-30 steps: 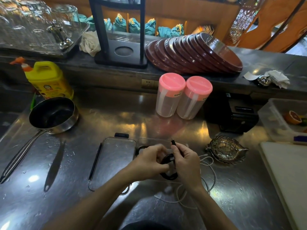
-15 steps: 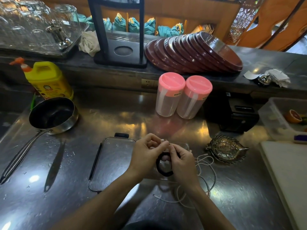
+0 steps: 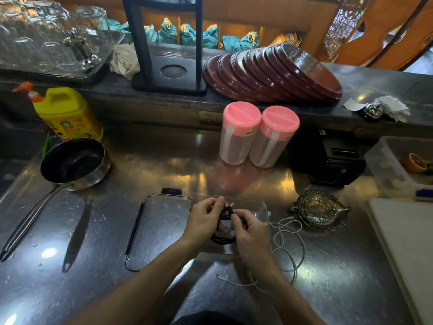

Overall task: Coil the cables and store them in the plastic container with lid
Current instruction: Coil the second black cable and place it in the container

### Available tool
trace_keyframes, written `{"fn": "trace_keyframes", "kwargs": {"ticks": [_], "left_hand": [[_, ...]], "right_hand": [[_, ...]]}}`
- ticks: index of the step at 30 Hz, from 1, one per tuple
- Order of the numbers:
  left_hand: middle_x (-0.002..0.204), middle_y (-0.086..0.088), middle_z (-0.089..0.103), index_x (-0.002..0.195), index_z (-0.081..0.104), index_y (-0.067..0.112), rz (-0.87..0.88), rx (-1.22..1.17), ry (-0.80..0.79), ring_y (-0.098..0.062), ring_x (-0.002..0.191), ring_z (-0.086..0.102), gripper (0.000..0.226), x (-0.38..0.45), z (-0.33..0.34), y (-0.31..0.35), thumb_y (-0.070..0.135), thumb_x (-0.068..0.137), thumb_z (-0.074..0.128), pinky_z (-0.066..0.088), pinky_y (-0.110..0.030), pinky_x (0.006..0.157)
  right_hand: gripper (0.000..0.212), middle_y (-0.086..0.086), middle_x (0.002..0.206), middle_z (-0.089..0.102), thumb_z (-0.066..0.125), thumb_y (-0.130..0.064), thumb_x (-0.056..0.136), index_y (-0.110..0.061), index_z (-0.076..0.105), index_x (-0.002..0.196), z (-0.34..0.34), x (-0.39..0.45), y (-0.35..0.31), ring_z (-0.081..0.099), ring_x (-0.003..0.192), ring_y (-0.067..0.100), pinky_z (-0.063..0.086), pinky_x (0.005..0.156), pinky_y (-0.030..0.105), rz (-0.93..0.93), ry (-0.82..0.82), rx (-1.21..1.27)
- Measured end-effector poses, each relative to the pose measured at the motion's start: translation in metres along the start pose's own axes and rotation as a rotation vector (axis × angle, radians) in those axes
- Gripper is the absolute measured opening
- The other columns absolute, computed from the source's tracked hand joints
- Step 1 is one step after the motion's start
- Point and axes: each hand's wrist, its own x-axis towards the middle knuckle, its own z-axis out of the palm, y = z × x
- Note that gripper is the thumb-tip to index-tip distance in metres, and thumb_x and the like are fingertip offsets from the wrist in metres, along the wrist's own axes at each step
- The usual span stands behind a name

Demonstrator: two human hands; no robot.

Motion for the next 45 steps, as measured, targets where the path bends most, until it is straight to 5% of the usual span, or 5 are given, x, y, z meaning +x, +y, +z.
{"fn": "trace_keyframes", "kwargs": {"ticks": [7,15,31,37,45], "left_hand": [[0.079,0.004,0.075,0.118,0.07,0.011,0.01,-0.025,-0.106,-0.003,0.064,0.067,0.02,-0.004,0.0,-0.004,0.014,0.102,0.059,0.052,-0.02,0.065],[0.086,-0.006,0.076,0.119,0.063,0.008,-0.056,-0.011,-0.168,-0.011,0.068,0.069,0.021,0.004,-0.003,-0.007,0.015,0.1,0.062,0.054,-0.028,0.069],[0.111,-0.011,0.077,0.123,0.071,0.008,-0.052,0.301,-0.364,-0.014,0.1,0.073,0.044,0.025,-0.025,-0.01,-0.011,0.084,0.069,0.058,-0.027,0.093],[0.112,0.001,0.073,0.13,0.066,0.014,-0.009,0.569,-0.461,-0.005,0.096,0.069,0.048,0.047,-0.027,-0.018,0.002,0.084,0.075,0.056,-0.025,0.094],[0.108,-0.012,0.072,0.113,0.068,0.007,-0.133,0.879,-0.468,-0.027,0.1,0.069,0.038,0.069,-0.024,-0.037,0.009,0.077,0.081,0.058,-0.04,0.084]], "right_hand": [[0.018,0.018,0.083,0.073,0.055,-0.013,0.104,-0.011,0.071,0.096,-0.006,0.006,-0.003,0.07,0.081,0.04,0.059,0.075,0.054,0.06,0.034,0.131],[0.013,0.01,0.077,0.075,0.061,-0.01,0.1,-0.006,0.073,0.097,-0.015,0.013,-0.002,0.071,0.068,0.015,0.057,0.061,0.023,0.138,-0.01,0.238],[0.042,0.01,0.111,0.078,0.075,-0.008,0.091,-0.015,0.056,0.127,-0.025,0.02,0.019,0.078,0.091,0.025,0.062,0.066,0.034,0.384,-0.284,0.195],[0.039,0.017,0.103,0.077,0.077,-0.007,0.089,-0.013,0.059,0.123,-0.026,0.035,0.03,0.076,0.089,0.041,0.061,0.067,0.035,0.418,-0.37,0.107],[0.028,0.026,0.069,0.067,0.08,-0.004,0.083,0.006,0.063,0.104,0.009,0.068,0.087,0.061,0.055,0.028,0.047,0.049,0.034,0.531,-0.364,0.015]]}}
